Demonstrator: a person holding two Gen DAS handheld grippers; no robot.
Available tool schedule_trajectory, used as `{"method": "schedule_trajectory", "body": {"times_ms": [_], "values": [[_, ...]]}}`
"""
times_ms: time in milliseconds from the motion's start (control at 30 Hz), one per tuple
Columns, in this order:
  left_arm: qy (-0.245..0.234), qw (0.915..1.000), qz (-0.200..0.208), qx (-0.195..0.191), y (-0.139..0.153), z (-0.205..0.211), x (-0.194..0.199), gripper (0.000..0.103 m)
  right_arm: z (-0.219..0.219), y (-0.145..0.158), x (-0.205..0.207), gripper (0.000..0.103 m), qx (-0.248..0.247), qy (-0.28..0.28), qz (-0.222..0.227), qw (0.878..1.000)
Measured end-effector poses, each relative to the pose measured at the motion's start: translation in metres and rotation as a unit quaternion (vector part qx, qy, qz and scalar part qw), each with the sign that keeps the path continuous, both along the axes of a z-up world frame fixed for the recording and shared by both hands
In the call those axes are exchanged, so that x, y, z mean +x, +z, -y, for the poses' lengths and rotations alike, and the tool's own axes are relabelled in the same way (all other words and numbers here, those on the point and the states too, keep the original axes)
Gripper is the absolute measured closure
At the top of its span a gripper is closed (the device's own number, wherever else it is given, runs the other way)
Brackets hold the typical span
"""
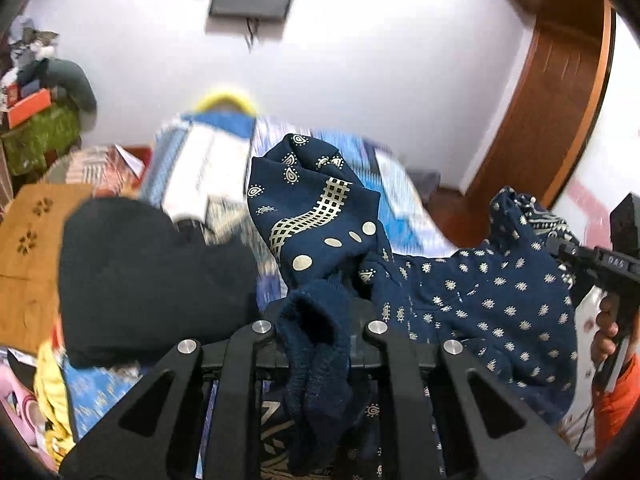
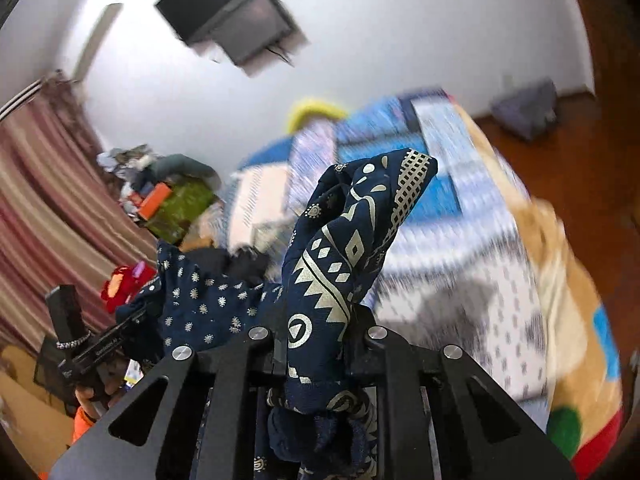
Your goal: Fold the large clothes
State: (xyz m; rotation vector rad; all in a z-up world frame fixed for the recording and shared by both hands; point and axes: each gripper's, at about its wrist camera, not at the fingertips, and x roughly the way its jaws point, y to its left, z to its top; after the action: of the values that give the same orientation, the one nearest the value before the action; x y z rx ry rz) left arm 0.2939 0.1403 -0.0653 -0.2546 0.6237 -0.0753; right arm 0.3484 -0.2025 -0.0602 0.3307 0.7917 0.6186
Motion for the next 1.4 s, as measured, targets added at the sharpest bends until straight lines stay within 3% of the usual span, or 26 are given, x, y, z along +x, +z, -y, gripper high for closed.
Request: {"method": "schedule_trajectory", "body": {"times_ms": [100,233,467,533,633,733,900,1167,1300,1400], "values": [[0.024,0.9995,0.018,-0.006,0.018,-0.02,0.008,0.089,-0.016,0.027,0.014,0.089,-0.006,0.005,0.033,0.999],[0.051,0.9986,0.0,-0.016,0.004,-0.049,0.034,0.089,-0.03,0.018,0.051,0.089,-0.007,0.002,0.022,1.0],[0.063,0.9909,-0.111,-0.044,-0.088,-0.078,0.089,0.089,-0.047,-0.079,0.109,0.088,-0.048,-0.018,-0.084,0.995],[0.07,0.9862,-0.148,-0.027,-0.12,-0.08,0.1,0.088,-0.051,-0.107,0.117,0.088,-0.067,-0.017,-0.113,0.991],[0.072,0.9869,-0.144,-0.001,-0.136,-0.078,0.1,0.083,-0.053,-0.137,0.122,0.087,-0.118,-0.031,-0.124,0.985],[0.069,0.9874,-0.142,0.011,-0.133,-0.076,0.098,0.08,-0.046,-0.151,0.122,0.084,-0.128,-0.028,-0.139,0.982],[0.07,0.9844,-0.148,0.064,-0.119,-0.061,0.086,0.072,-0.038,-0.137,0.109,0.08,-0.192,-0.028,-0.117,0.974],[0.059,0.9824,-0.139,0.111,-0.092,-0.044,0.039,0.07,-0.025,-0.082,0.047,0.079,-0.255,-0.002,-0.012,0.967],[0.058,0.9826,-0.133,0.117,-0.081,-0.04,0.005,0.057,-0.016,-0.057,0.008,0.079,-0.265,0.008,0.032,0.964],[0.062,0.9817,-0.136,0.119,-0.079,-0.04,-0.021,0.038,-0.008,-0.047,-0.012,0.074,-0.251,0.01,0.04,0.967]]}}
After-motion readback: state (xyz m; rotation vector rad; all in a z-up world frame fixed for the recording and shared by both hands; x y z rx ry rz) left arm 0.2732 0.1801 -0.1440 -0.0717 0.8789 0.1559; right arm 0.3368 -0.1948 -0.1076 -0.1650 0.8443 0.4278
